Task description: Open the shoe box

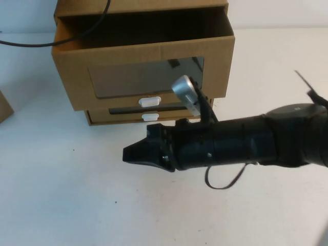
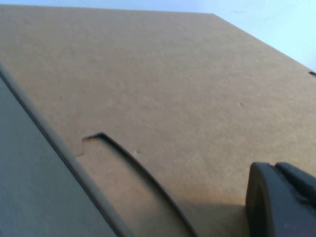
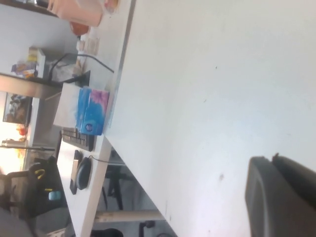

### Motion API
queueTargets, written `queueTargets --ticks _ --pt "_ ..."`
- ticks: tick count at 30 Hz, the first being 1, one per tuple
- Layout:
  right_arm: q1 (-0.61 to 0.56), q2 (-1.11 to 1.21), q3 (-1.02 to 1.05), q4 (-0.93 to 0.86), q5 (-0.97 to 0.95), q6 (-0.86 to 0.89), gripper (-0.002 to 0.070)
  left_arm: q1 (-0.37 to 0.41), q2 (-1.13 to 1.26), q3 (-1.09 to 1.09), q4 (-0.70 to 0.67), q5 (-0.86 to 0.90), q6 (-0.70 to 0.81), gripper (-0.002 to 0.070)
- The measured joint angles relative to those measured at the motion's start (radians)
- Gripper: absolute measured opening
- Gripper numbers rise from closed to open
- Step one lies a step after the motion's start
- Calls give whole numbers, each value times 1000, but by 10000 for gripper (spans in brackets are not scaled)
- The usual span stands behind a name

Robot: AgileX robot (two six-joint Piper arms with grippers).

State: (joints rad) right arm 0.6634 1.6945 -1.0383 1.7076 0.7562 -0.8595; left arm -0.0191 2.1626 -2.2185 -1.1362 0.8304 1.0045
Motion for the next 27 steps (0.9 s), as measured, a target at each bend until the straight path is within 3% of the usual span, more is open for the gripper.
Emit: queueTargets --ticks 6,13,17,22,25,27 --pt "0 -203 159 0 -133 -126 -18 0 0 0 0 0 -3 -6" --pt "21 -478 307 21 -665 -466 -18 0 0 0 0 0 -7 -6" --pt "135 -444 287 38 -894 -694 -18 0 0 0 0 0 -8 -6" --pt "300 -267 224 45 -1392 -950 -18 0 0 0 0 4 -13 -6" --pt "310 -171 187 45 -1577 -987 -18 0 0 0 0 4 -15 -6" --pt "312 -143 170 45 -1604 -935 -18 0 0 0 0 4 -15 -6"
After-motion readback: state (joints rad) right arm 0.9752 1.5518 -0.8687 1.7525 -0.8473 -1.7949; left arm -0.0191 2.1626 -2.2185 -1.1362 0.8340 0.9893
